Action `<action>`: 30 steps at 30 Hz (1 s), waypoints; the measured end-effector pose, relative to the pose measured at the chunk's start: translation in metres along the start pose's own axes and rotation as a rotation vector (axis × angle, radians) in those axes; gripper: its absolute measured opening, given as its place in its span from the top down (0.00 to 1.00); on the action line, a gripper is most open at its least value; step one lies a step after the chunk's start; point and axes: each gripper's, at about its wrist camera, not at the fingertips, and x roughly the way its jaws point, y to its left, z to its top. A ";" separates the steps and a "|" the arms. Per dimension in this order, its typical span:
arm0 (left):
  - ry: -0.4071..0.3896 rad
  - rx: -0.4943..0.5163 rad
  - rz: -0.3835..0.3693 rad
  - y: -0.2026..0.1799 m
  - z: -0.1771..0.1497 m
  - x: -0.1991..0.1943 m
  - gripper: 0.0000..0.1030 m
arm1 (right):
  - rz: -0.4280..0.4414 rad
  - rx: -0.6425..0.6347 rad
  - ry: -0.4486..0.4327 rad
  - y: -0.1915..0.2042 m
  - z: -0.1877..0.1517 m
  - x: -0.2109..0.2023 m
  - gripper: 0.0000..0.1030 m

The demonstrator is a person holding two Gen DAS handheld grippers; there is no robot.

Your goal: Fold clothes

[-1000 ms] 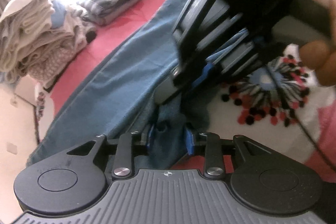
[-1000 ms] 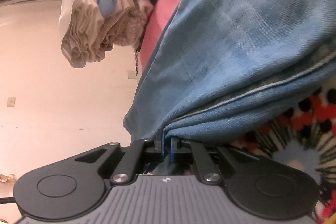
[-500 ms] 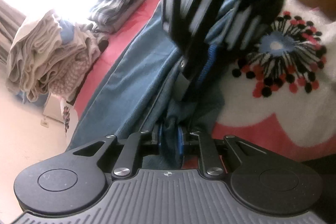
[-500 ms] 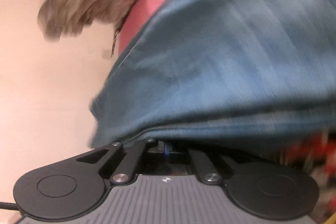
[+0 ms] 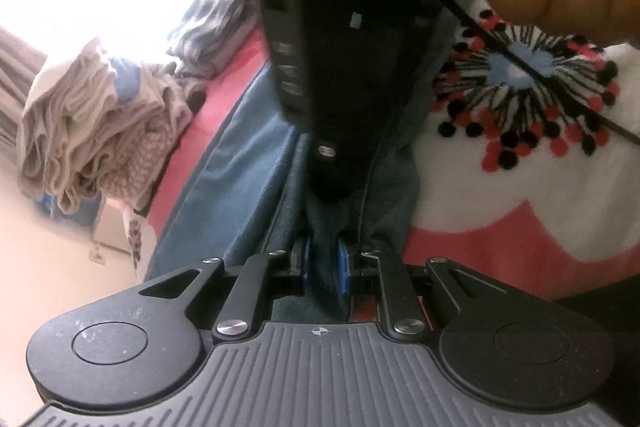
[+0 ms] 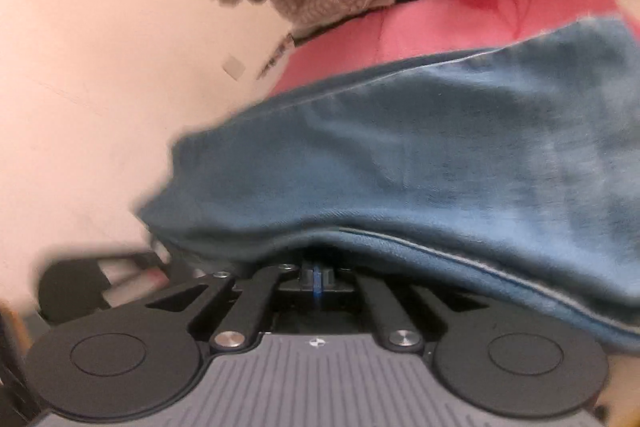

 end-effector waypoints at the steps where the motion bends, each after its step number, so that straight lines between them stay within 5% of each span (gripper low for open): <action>1: -0.001 -0.008 -0.009 0.001 -0.001 0.001 0.85 | -0.009 -0.018 0.008 0.000 -0.004 0.000 1.00; 5: -0.024 0.018 -0.014 -0.001 -0.005 0.002 0.85 | 0.005 -0.026 0.035 0.007 -0.003 -0.030 0.94; 9: -0.032 0.008 -0.022 0.001 -0.006 0.001 0.85 | 0.114 -0.035 -0.071 0.018 0.013 -0.069 0.94; 13: -0.028 -0.003 -0.019 0.000 -0.005 0.002 0.85 | 0.084 -0.055 -0.169 0.025 0.036 -0.058 0.94; 17: -0.018 -0.011 -0.020 0.001 -0.004 0.002 0.85 | 0.022 -0.059 -0.033 0.011 0.016 -0.014 0.94; 25: 0.001 -0.018 -0.049 0.001 -0.003 0.003 0.85 | -0.008 -0.103 0.005 0.002 -0.024 0.003 1.00; 30: 0.017 -0.111 -0.172 0.024 0.002 -0.023 0.80 | 0.006 -0.097 0.010 -0.002 -0.025 0.001 1.00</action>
